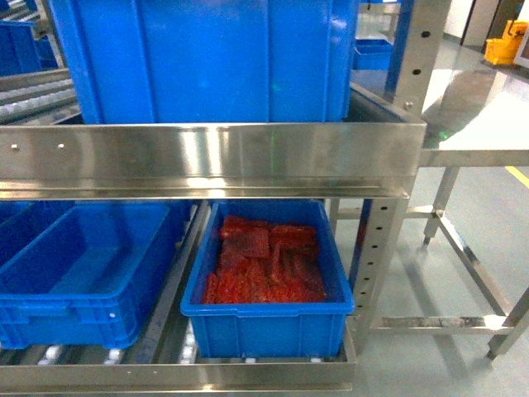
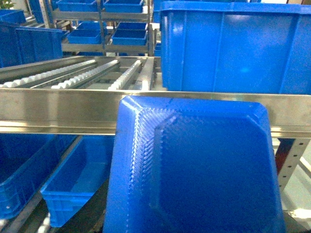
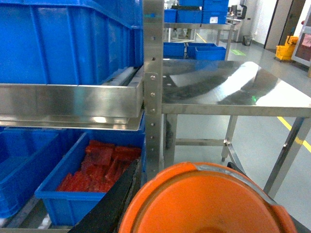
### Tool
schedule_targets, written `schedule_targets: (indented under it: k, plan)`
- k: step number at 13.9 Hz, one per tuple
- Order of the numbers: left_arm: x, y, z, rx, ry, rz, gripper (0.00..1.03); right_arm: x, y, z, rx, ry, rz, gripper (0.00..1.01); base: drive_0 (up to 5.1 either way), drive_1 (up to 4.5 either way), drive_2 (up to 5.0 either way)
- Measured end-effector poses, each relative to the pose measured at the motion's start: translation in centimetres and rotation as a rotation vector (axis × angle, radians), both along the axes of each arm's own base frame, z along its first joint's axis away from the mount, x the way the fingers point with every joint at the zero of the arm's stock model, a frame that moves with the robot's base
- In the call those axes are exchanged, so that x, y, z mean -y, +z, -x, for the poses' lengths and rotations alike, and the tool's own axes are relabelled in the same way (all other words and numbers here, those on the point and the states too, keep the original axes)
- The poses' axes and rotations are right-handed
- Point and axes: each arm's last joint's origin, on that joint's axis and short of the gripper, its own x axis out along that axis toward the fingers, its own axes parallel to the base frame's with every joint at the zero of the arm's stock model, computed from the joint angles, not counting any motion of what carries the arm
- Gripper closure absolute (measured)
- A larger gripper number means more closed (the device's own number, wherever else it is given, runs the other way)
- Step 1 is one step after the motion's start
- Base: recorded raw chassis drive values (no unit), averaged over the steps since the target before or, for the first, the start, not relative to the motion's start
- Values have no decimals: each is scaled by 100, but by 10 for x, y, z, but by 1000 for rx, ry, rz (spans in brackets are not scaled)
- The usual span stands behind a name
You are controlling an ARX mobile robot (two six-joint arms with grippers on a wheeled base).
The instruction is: Sort blue parts and orange caps into right shelf containers
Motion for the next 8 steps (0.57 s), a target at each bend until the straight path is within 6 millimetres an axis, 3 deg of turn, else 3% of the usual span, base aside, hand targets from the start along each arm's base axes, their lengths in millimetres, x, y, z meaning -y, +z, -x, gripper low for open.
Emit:
schedule_targets:
  k: [8]
  plan:
    - [0,0,0,-2,0,0,59,0,0,0,-3,0,0,56,-503,234,234]
